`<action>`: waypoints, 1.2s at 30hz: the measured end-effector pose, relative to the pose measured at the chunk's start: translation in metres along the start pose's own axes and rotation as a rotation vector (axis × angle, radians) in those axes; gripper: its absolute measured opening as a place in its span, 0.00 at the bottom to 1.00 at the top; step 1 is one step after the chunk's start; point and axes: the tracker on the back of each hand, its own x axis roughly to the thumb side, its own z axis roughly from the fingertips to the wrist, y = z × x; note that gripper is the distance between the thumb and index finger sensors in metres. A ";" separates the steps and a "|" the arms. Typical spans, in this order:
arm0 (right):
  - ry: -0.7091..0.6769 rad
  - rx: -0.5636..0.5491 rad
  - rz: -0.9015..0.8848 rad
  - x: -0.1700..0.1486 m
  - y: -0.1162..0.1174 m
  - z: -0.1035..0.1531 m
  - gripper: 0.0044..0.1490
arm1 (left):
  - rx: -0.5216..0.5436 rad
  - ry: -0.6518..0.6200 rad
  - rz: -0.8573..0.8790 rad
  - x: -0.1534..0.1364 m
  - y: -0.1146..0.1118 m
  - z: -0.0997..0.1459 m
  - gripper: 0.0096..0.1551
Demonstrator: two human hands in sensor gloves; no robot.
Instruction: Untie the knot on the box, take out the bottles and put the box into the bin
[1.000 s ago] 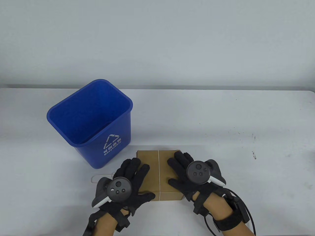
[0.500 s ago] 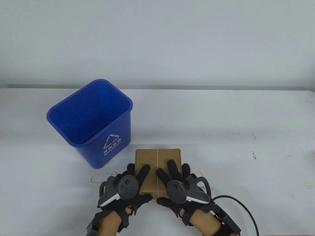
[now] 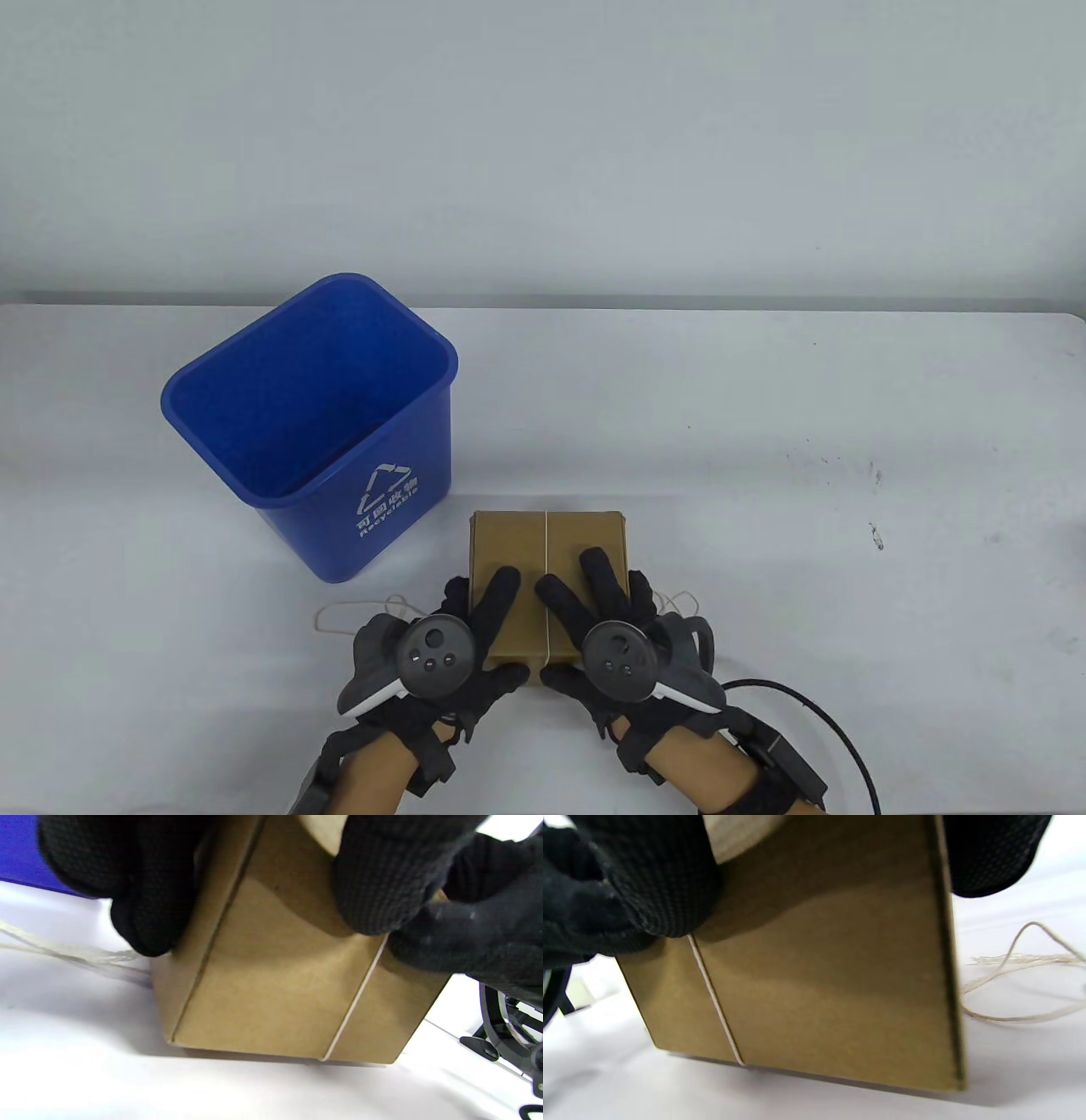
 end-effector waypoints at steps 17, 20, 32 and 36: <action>0.030 -0.074 -0.258 -0.001 -0.001 0.003 0.21 | 0.037 0.026 0.001 0.003 -0.001 0.002 0.57; 0.028 -0.085 -0.312 -0.004 -0.006 0.004 0.19 | 0.041 0.027 0.001 0.003 0.000 0.002 0.57; -0.024 -0.111 -0.246 -0.004 -0.018 0.004 0.33 | 0.081 0.025 0.054 0.002 0.008 0.007 0.55; -0.016 -0.127 -0.281 -0.004 -0.014 0.003 0.21 | 0.067 0.032 0.039 0.002 0.006 0.006 0.54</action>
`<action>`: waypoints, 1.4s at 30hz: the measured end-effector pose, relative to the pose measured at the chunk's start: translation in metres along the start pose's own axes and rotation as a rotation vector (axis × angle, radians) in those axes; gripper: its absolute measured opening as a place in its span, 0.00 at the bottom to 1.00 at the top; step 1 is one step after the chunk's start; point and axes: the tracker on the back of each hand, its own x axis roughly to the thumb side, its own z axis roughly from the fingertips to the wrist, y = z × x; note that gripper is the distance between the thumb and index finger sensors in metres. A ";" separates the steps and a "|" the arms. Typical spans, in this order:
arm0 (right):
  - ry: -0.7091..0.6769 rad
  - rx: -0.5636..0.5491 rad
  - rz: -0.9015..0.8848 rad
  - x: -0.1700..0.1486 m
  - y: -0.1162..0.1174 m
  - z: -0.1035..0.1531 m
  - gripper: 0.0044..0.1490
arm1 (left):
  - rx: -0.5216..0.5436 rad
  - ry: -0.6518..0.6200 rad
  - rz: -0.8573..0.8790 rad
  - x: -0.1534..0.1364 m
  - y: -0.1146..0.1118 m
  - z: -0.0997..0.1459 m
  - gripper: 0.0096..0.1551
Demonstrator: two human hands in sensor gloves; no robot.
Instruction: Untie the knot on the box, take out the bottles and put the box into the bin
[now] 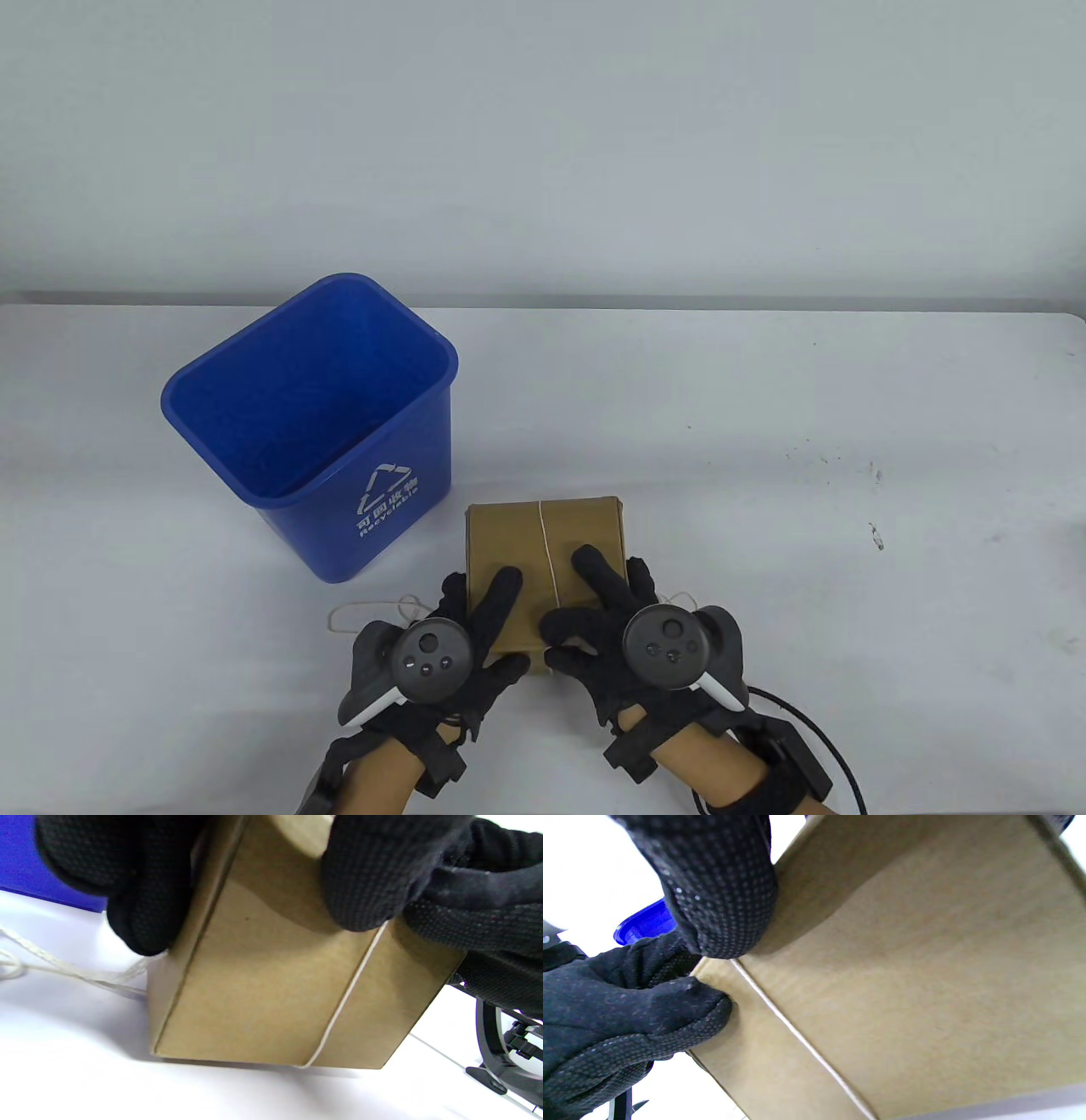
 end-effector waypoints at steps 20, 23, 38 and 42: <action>-0.050 0.108 -0.228 -0.048 -0.056 -0.020 0.24 | -0.107 0.119 -0.021 -0.023 -0.003 -0.005 0.58; -0.083 0.018 -0.247 -0.052 -0.081 -0.016 0.24 | -0.108 0.119 -0.024 -0.023 -0.002 -0.004 0.57; 0.265 -0.005 0.250 -0.113 -0.107 -0.012 0.24 | -0.111 0.140 -0.031 -0.023 -0.002 -0.004 0.57; 0.343 -0.040 0.232 -0.130 -0.108 -0.011 0.24 | -0.129 0.138 -0.012 -0.026 -0.002 -0.003 0.56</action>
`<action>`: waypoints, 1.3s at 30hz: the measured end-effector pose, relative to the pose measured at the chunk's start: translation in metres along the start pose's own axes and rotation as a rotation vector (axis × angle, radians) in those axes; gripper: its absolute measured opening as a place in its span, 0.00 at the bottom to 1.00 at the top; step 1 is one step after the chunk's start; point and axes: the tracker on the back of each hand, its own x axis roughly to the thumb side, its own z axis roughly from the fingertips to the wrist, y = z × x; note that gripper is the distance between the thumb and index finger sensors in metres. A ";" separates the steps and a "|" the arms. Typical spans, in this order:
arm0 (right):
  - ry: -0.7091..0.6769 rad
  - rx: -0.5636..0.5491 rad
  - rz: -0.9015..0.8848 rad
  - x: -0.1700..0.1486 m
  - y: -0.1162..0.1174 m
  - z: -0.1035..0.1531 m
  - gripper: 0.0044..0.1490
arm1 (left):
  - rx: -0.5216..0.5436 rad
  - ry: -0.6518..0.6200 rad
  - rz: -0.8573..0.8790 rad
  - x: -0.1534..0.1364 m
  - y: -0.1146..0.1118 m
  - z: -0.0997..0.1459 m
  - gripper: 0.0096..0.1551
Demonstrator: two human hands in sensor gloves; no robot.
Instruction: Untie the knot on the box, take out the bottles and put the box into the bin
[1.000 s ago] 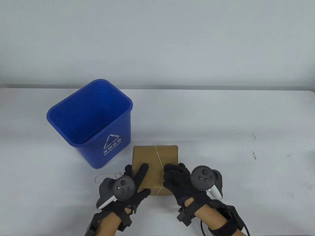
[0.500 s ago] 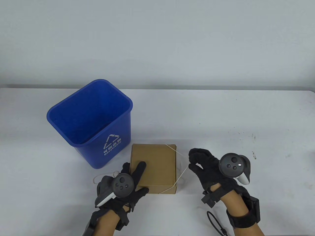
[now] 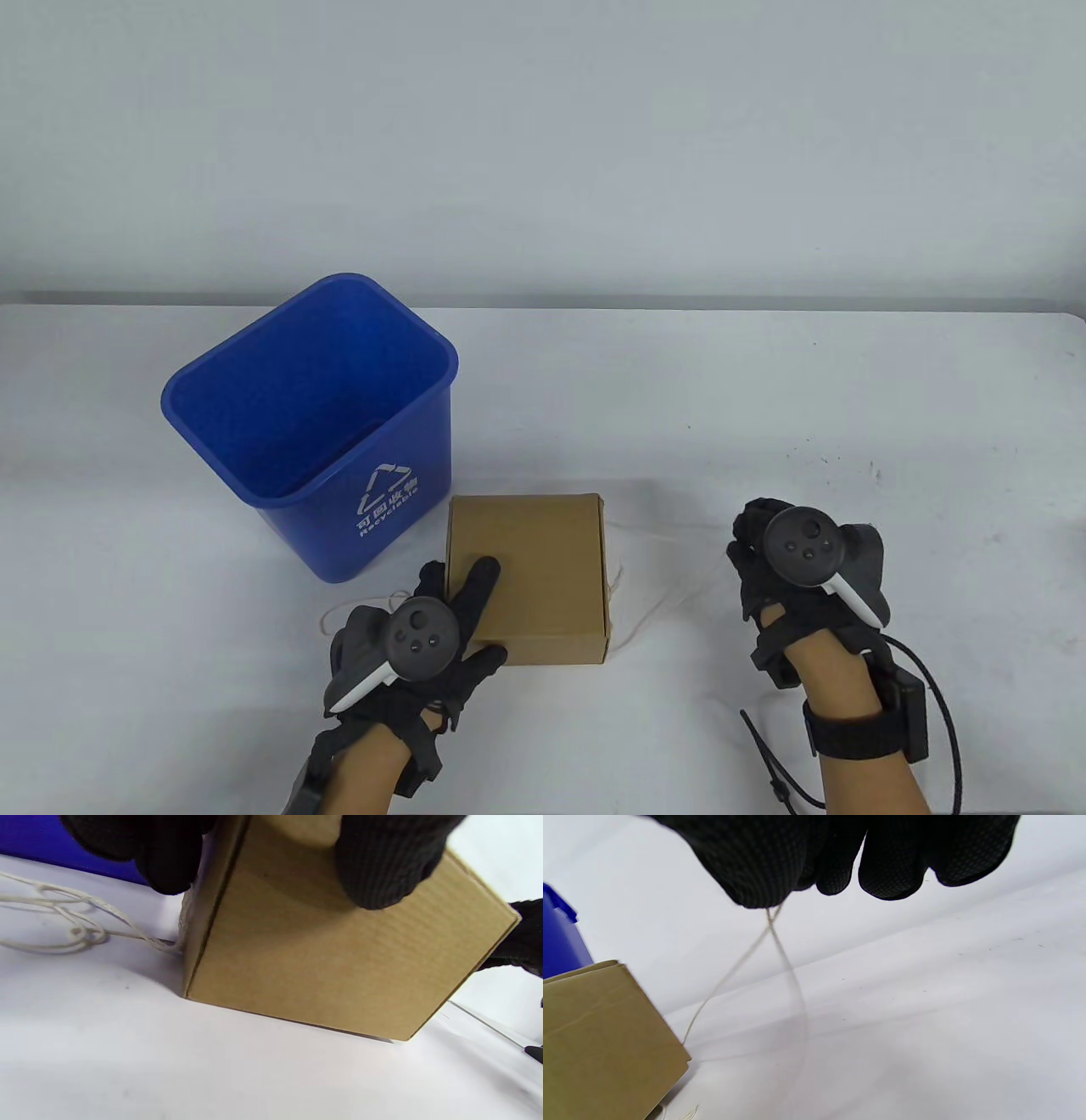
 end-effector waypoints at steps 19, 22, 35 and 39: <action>-0.161 0.599 0.161 0.049 0.110 -0.012 0.74 | 0.056 0.070 -0.050 0.006 0.001 -0.007 0.64; -0.201 0.533 0.145 0.054 0.120 -0.020 0.75 | 0.035 0.075 -0.008 0.003 0.001 -0.010 0.63; -0.065 0.368 0.197 0.056 0.108 -0.028 0.51 | 0.070 0.074 -0.001 0.007 -0.003 -0.010 0.63; -0.067 0.306 0.213 0.062 0.106 -0.023 0.37 | 0.081 0.071 -0.034 0.010 -0.002 -0.008 0.62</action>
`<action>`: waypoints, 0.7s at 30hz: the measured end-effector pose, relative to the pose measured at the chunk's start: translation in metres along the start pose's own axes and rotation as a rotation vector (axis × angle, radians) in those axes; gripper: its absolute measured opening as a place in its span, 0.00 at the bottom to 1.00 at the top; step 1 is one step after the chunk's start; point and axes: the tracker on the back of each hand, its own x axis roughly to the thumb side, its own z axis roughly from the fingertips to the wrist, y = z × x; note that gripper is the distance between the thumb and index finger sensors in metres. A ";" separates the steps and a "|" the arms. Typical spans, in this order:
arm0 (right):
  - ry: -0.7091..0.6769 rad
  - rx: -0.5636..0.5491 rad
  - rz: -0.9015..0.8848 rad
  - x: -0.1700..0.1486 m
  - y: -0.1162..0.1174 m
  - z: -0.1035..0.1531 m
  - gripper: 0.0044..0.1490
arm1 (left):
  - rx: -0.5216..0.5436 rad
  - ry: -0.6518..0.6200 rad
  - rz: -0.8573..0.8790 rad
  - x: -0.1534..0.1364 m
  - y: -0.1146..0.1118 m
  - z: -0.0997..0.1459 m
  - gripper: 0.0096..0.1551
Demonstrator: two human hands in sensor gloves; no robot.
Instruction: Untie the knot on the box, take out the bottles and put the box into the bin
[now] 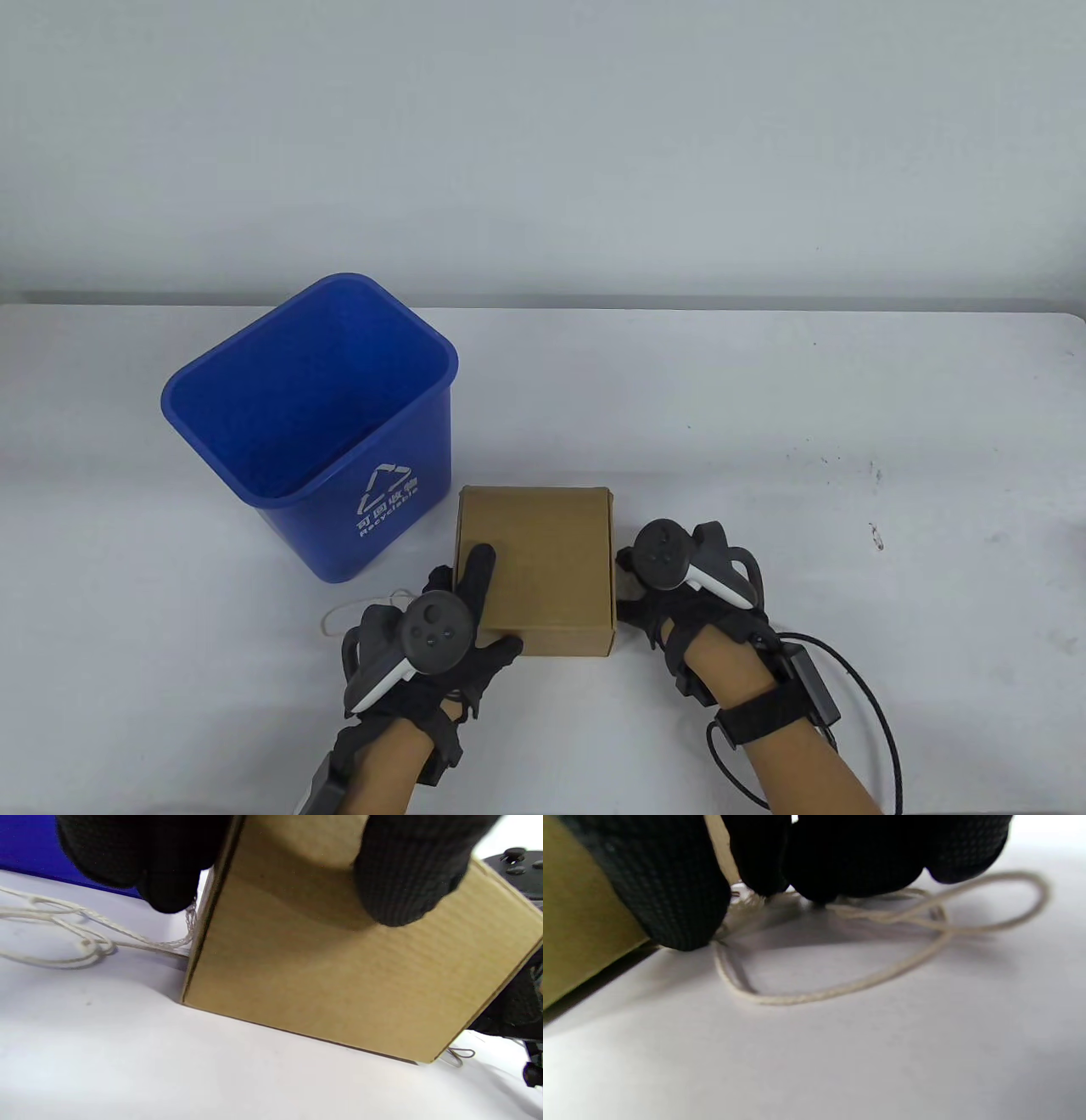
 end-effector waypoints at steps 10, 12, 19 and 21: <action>-0.044 -0.125 -0.012 0.013 0.002 0.003 0.22 | -0.009 0.004 0.016 0.001 0.000 -0.002 0.62; -0.053 -0.131 -0.008 0.014 0.004 0.006 0.21 | -0.007 0.008 0.041 -0.002 0.000 -0.001 0.62; -0.125 -0.045 0.012 0.016 0.012 0.027 0.23 | 0.020 0.015 0.073 -0.007 -0.001 0.000 0.62; -0.133 -0.056 0.040 0.020 0.014 0.034 0.23 | 0.027 0.018 0.086 -0.008 0.000 0.000 0.62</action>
